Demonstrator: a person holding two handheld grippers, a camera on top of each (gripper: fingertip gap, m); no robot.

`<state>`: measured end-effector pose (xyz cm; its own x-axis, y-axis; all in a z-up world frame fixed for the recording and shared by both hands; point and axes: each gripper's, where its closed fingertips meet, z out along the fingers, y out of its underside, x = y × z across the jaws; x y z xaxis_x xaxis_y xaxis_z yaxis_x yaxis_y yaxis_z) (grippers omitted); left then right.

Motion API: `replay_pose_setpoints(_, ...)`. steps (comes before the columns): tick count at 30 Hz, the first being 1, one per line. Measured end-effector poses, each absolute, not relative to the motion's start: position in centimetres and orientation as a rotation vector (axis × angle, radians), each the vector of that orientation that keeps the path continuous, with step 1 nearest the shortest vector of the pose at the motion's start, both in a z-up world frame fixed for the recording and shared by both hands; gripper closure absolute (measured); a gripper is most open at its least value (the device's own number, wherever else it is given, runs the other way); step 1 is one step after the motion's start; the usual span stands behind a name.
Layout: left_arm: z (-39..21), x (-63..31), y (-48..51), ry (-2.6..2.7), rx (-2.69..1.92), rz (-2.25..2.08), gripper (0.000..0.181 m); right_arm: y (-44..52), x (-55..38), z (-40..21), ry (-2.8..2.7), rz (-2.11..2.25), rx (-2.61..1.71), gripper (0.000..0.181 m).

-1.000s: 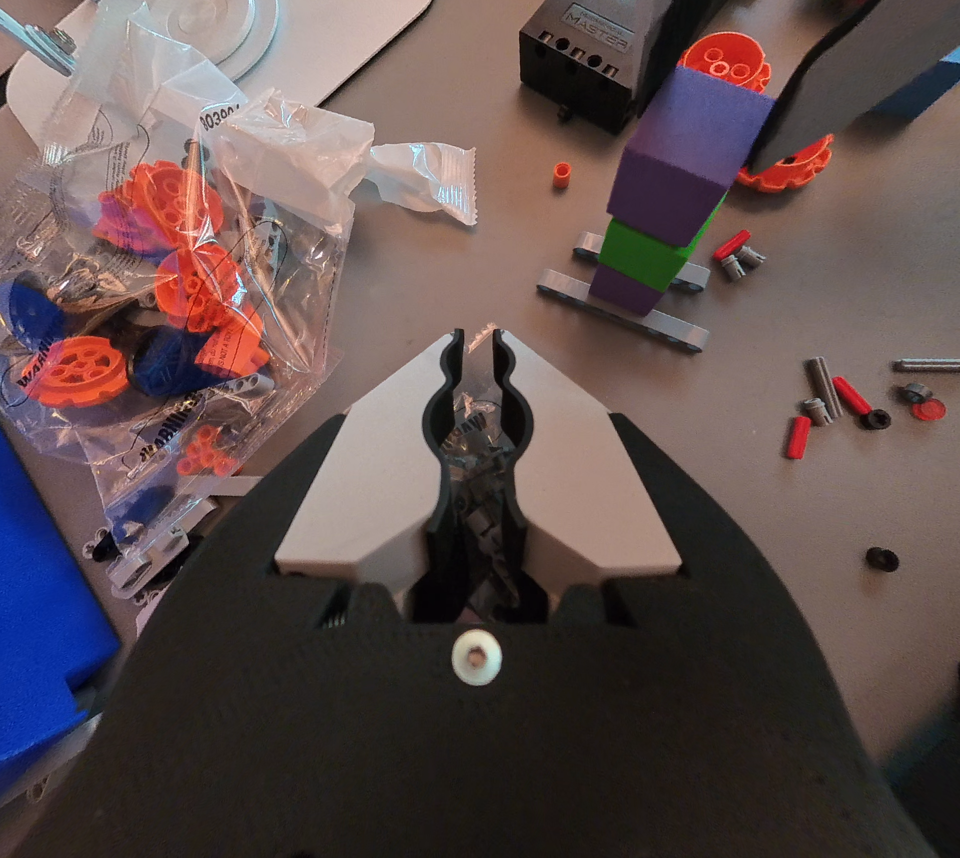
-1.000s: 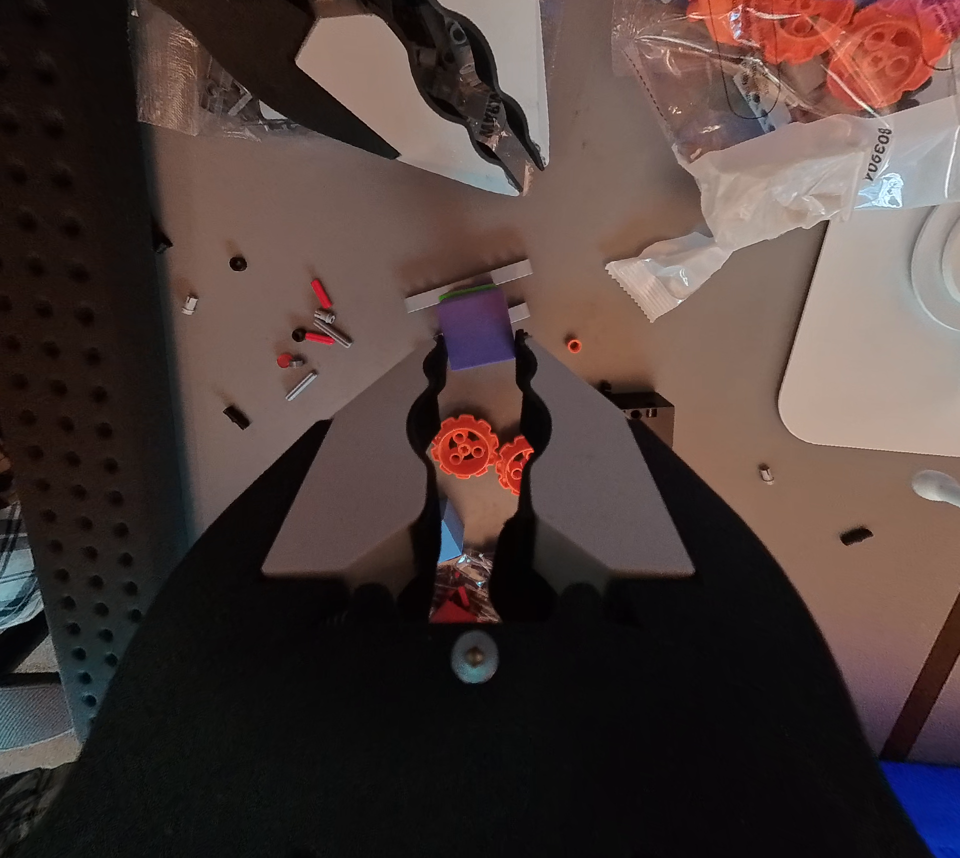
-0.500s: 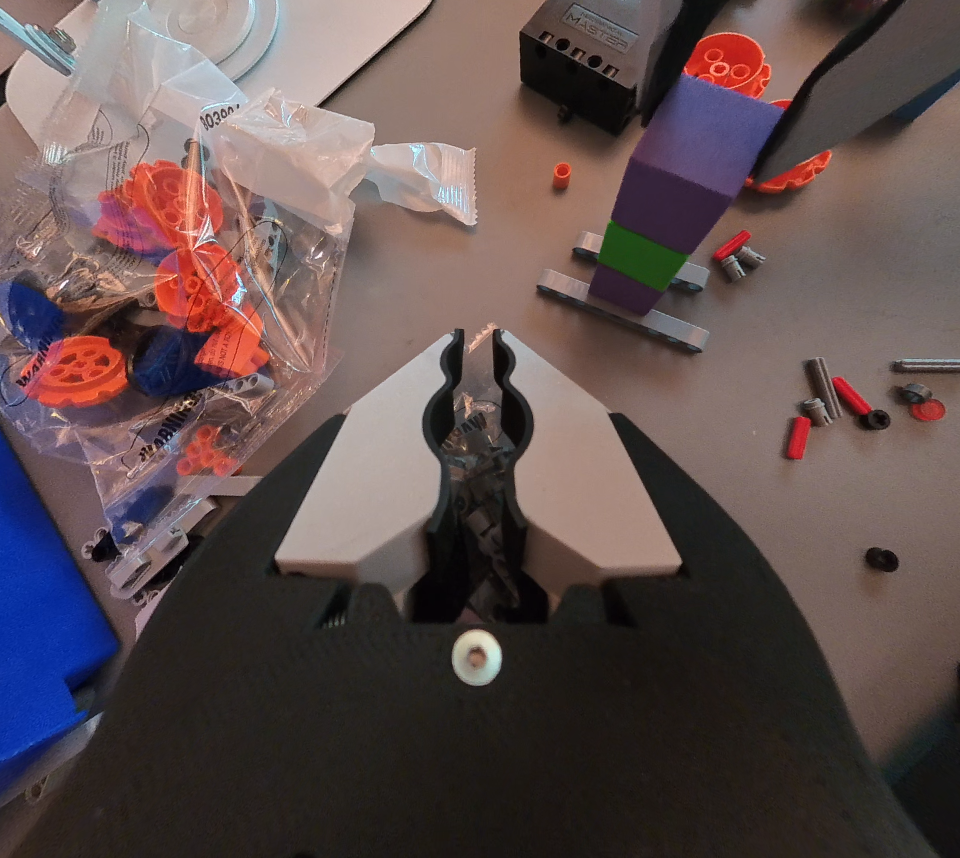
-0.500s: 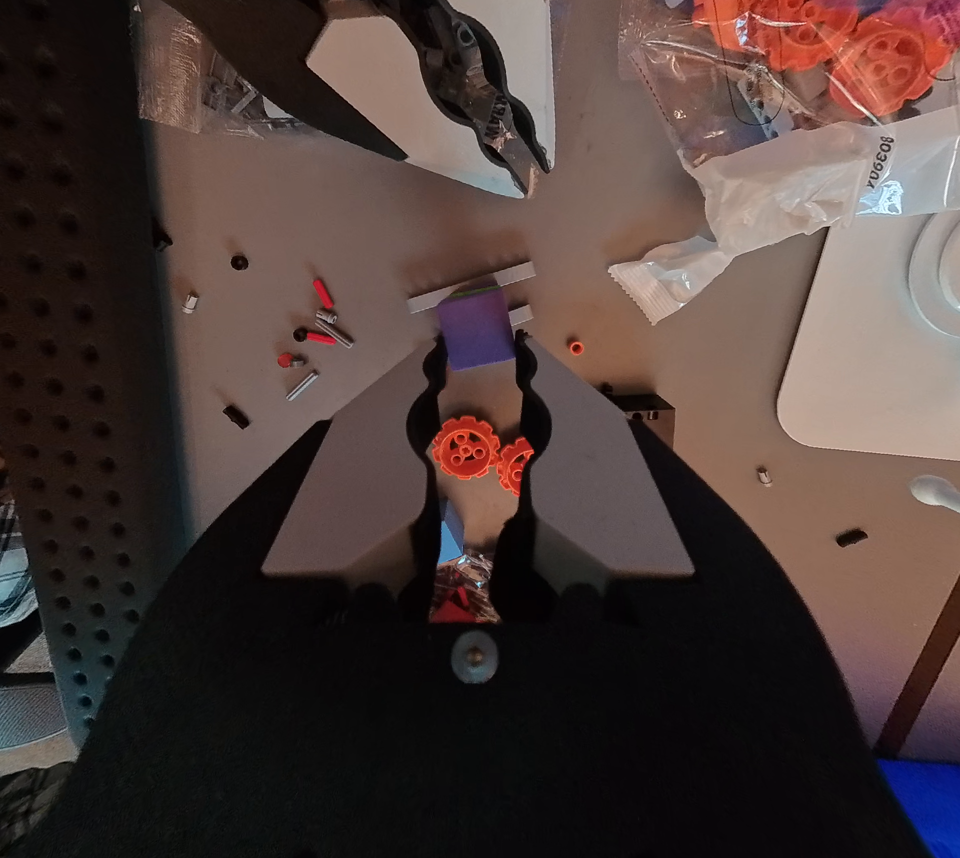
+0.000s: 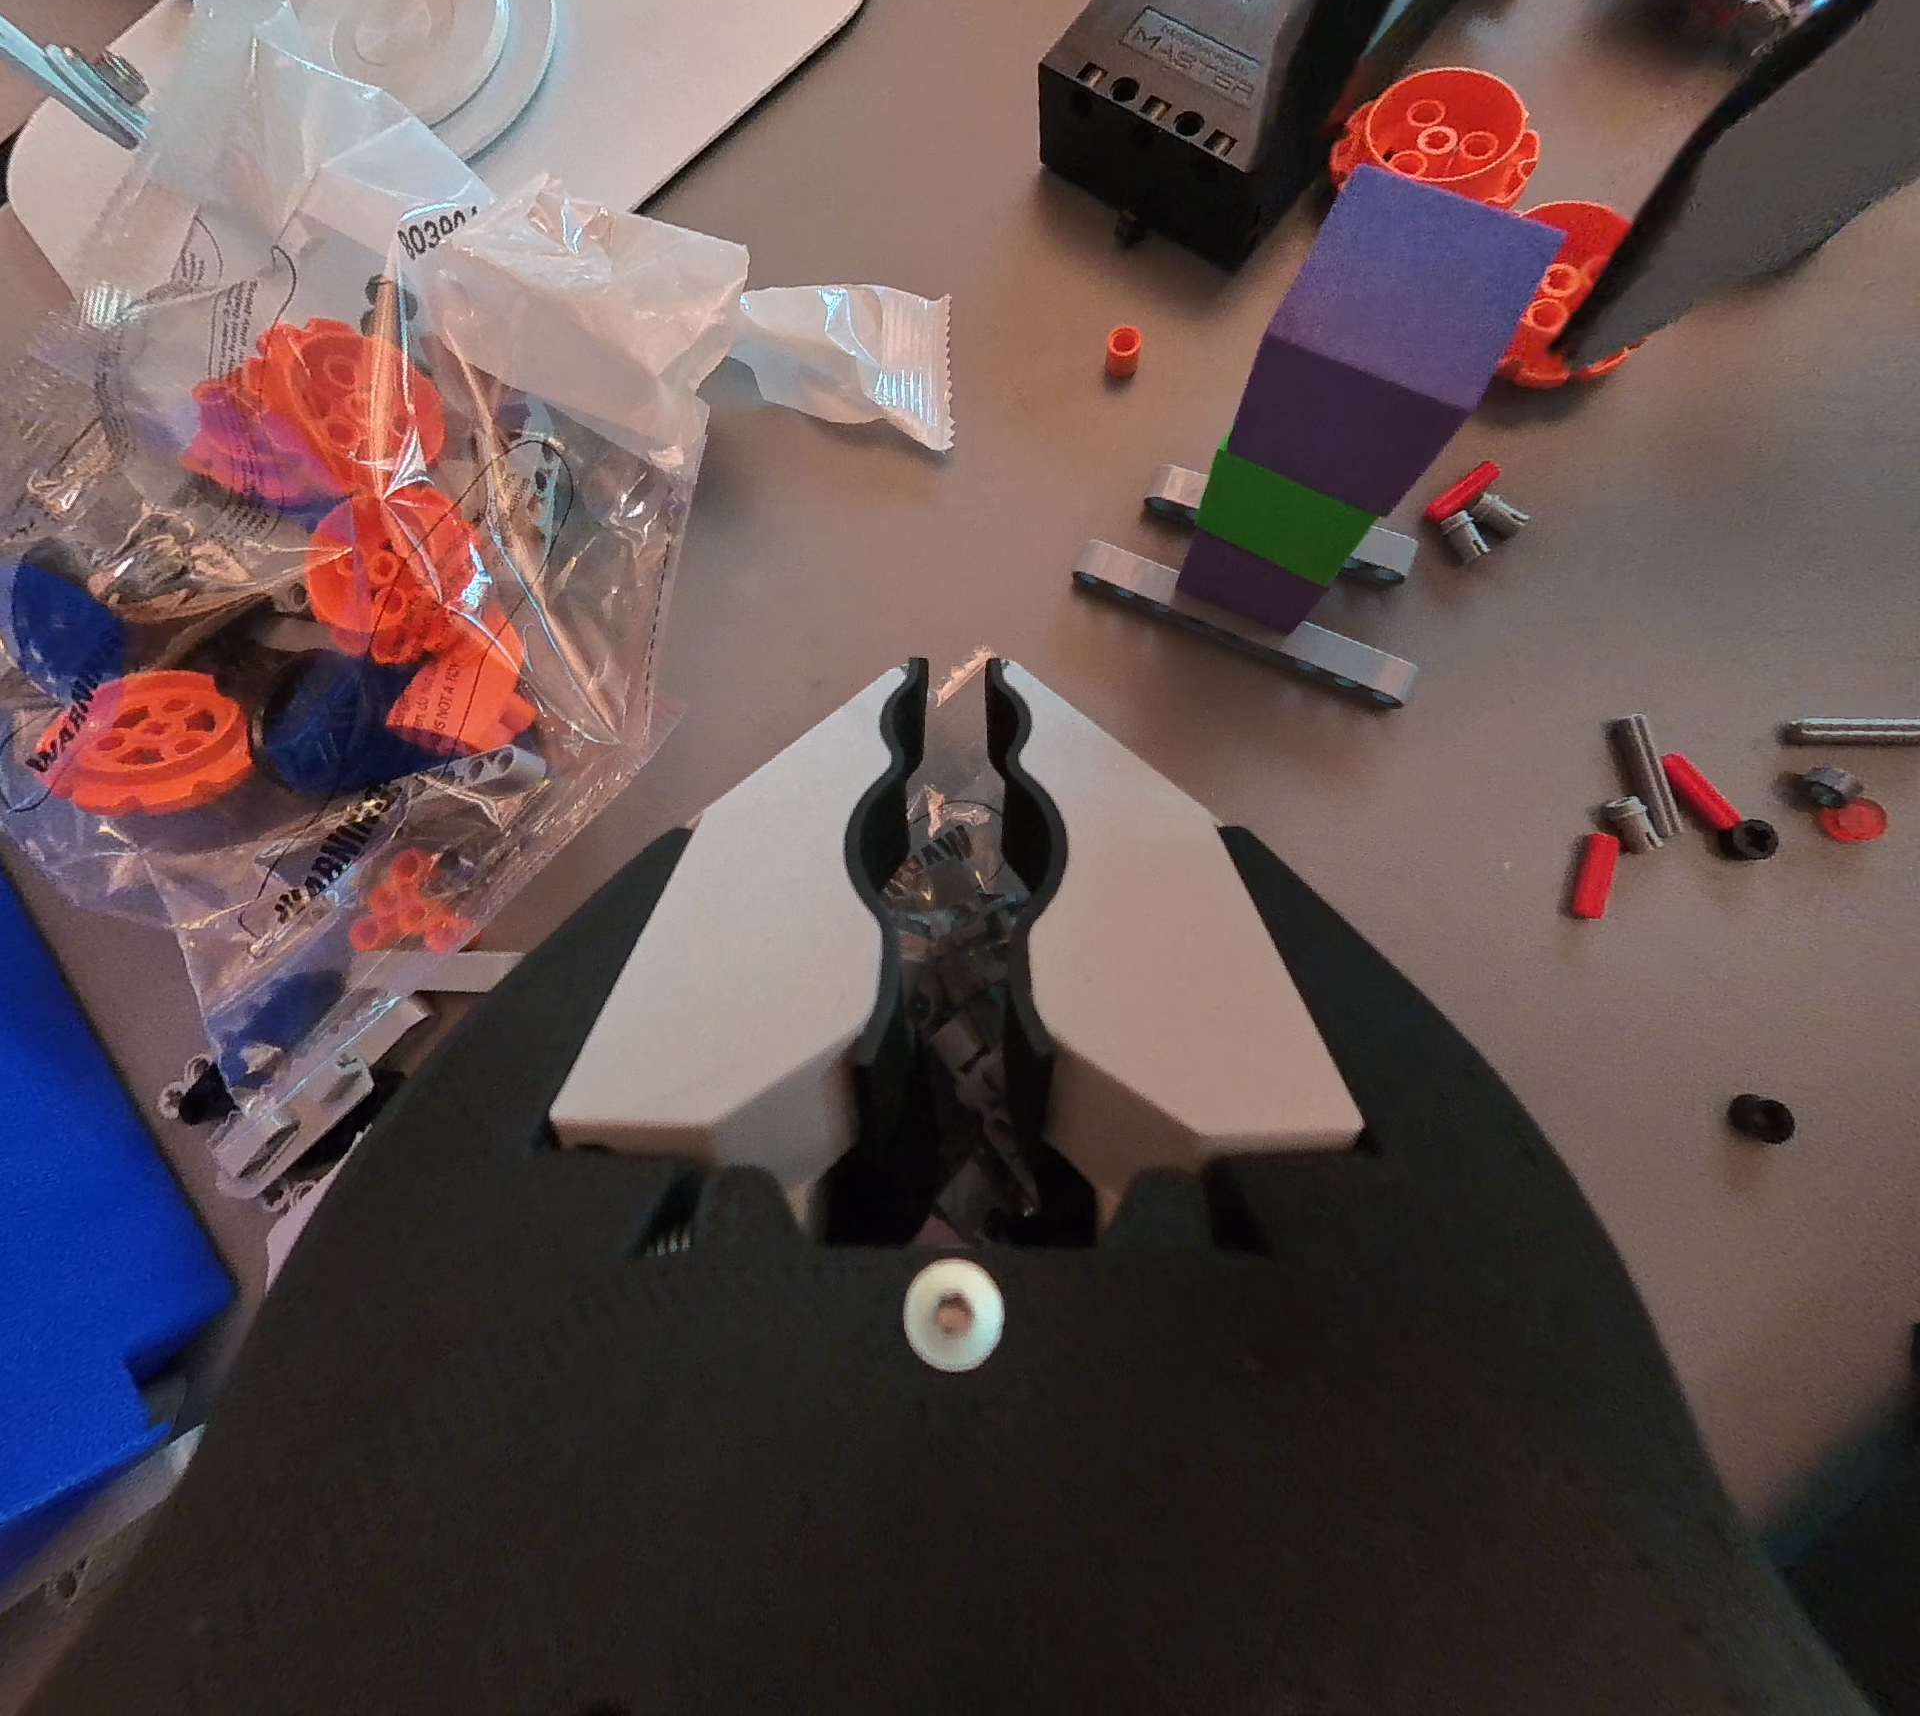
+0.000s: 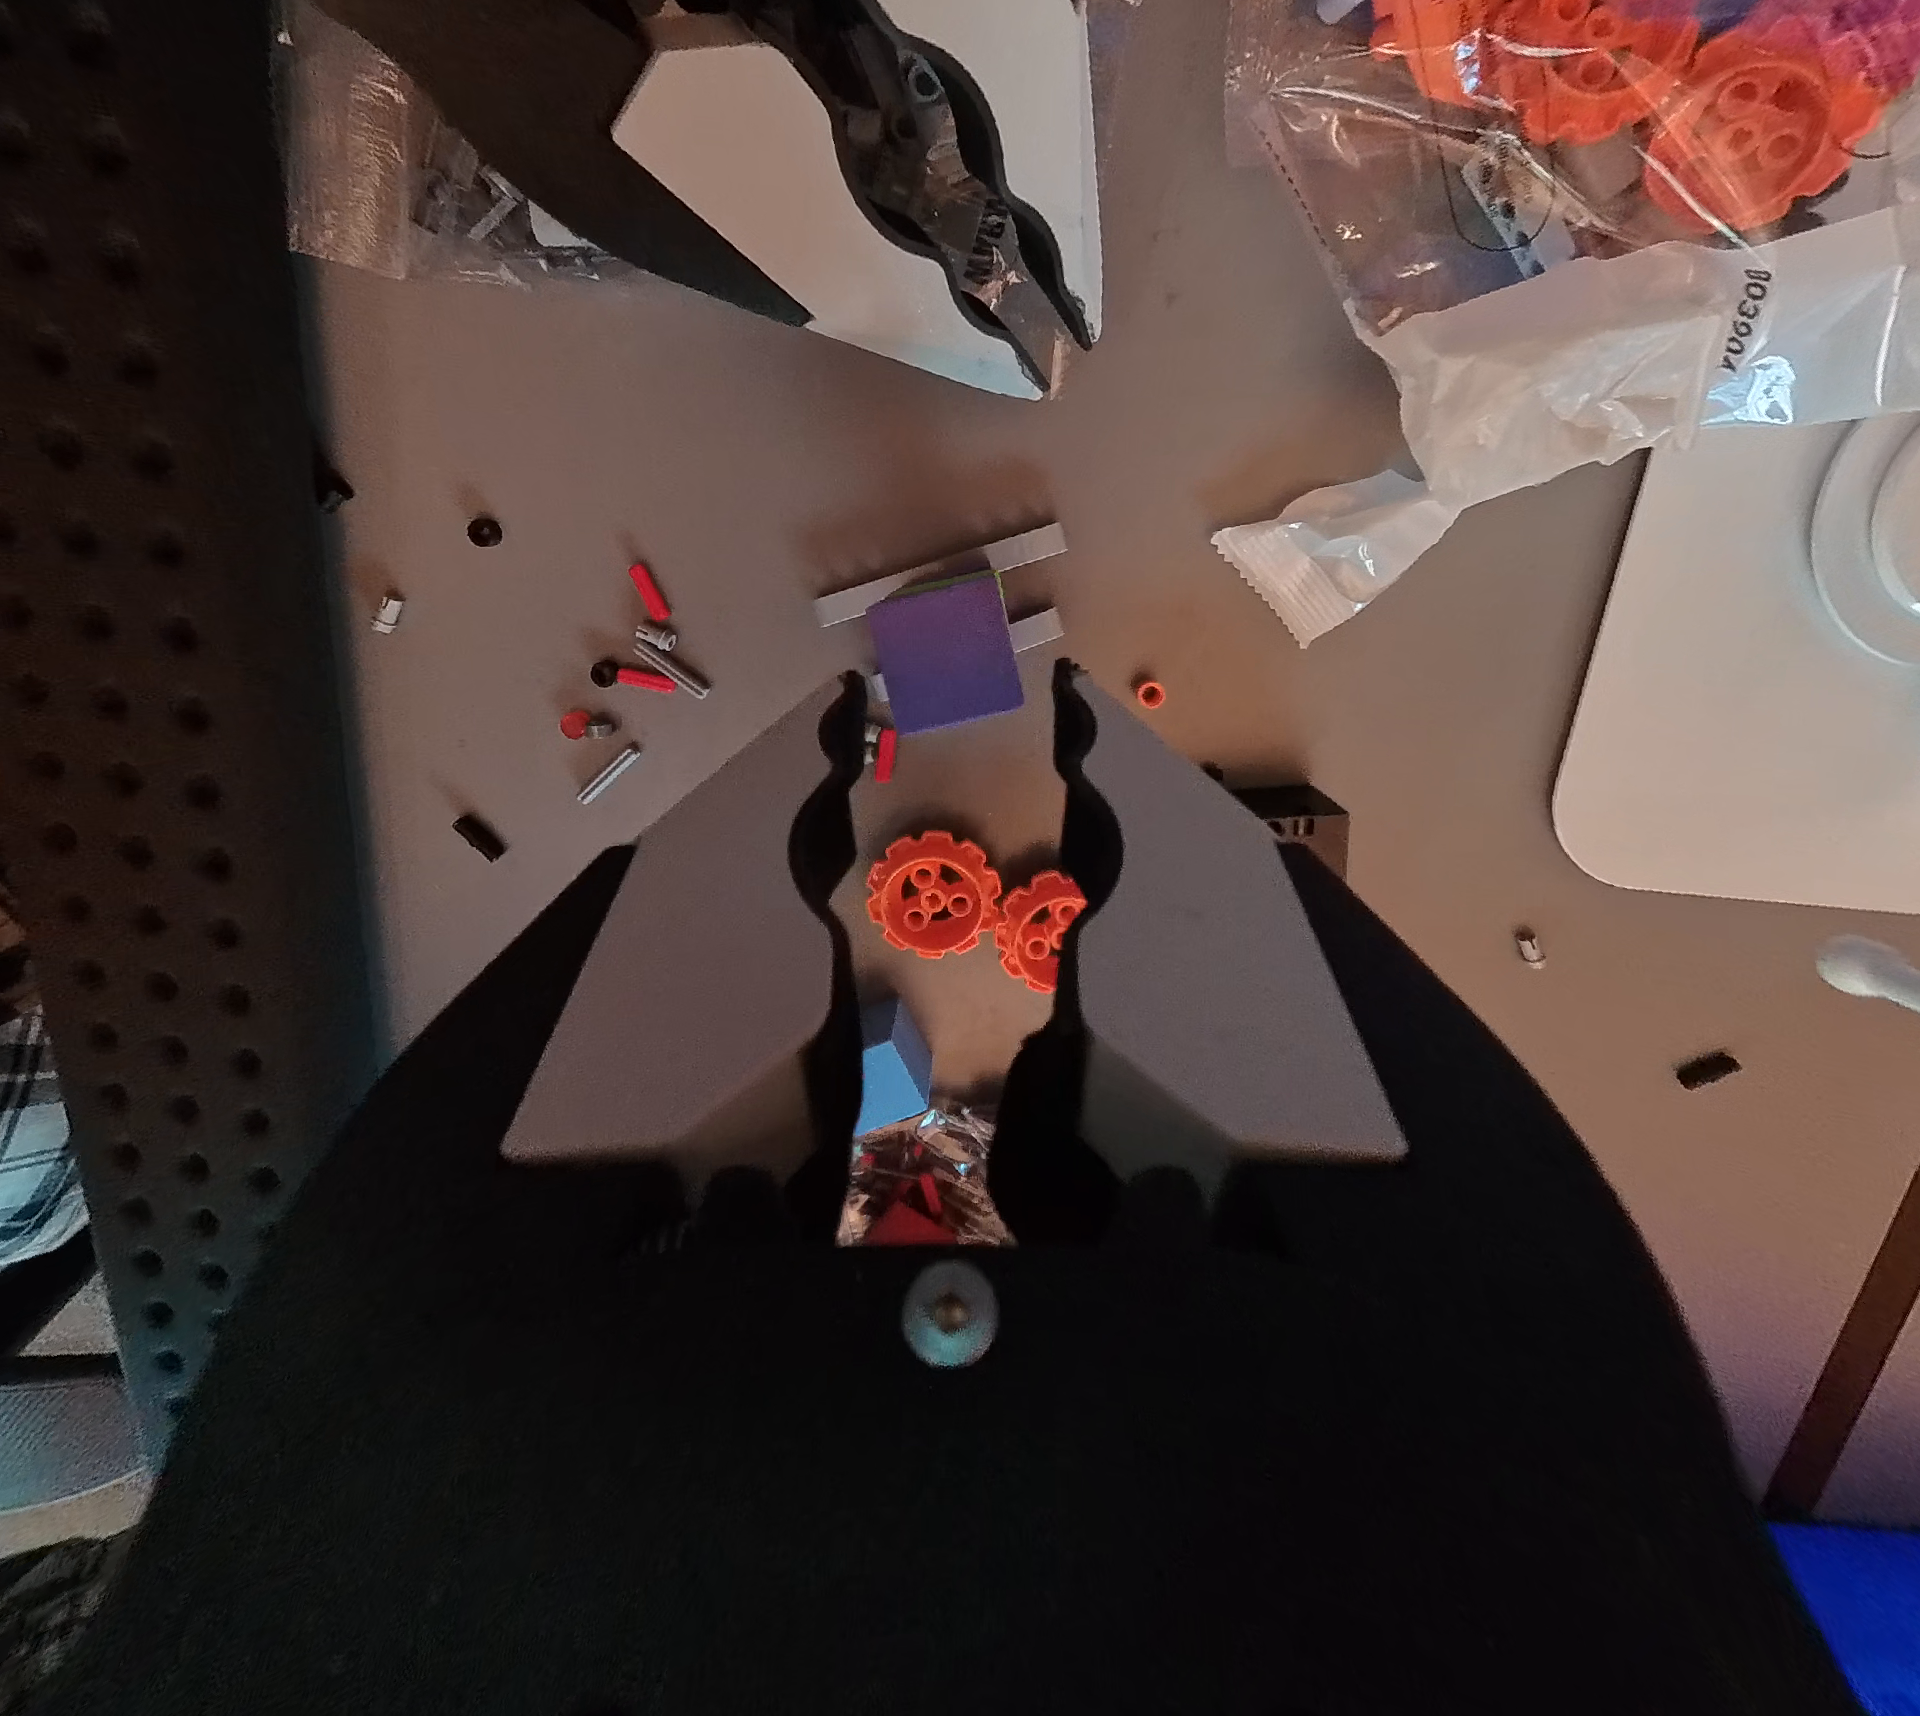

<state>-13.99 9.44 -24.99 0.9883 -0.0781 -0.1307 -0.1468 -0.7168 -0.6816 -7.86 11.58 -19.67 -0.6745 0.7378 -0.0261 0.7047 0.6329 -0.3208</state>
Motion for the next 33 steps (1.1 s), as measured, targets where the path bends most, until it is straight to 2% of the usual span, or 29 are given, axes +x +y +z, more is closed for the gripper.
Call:
replay_pose_setpoints(7, -25.0, -14.0, 9.4, 0.157, -2.373, 0.118, 0.171, 13.9, -5.1, -17.3, -2.668, 0.534, -1.212, 0.142)
replay_pose_setpoints(15, -25.0, -14.0, 9.4, 0.154, -2.376, 0.117, 0.171, 17.9, 3.7, -23.4, -2.838, 0.381, -1.134, 0.139)
replay_pose_setpoints(22, -25.0, -14.0, 9.5, 0.147, -2.371, 0.105, 0.171, 18.9, 4.1, -26.3, -2.843, 0.41, -1.15, 0.156)
replay_pose_setpoints(26, -25.0, -14.0, 9.5, 0.147, -2.372, 0.103, 0.171, 18.2, 2.9, -24.4, -2.782, 0.505, -1.147, 0.156)
replay_pose_setpoints(33, -25.0, -14.0, 9.5, 0.145, -2.369, 0.102, 0.171, 14.7, -3.1, -16.8, -2.598, 0.665, -1.205, 0.156)
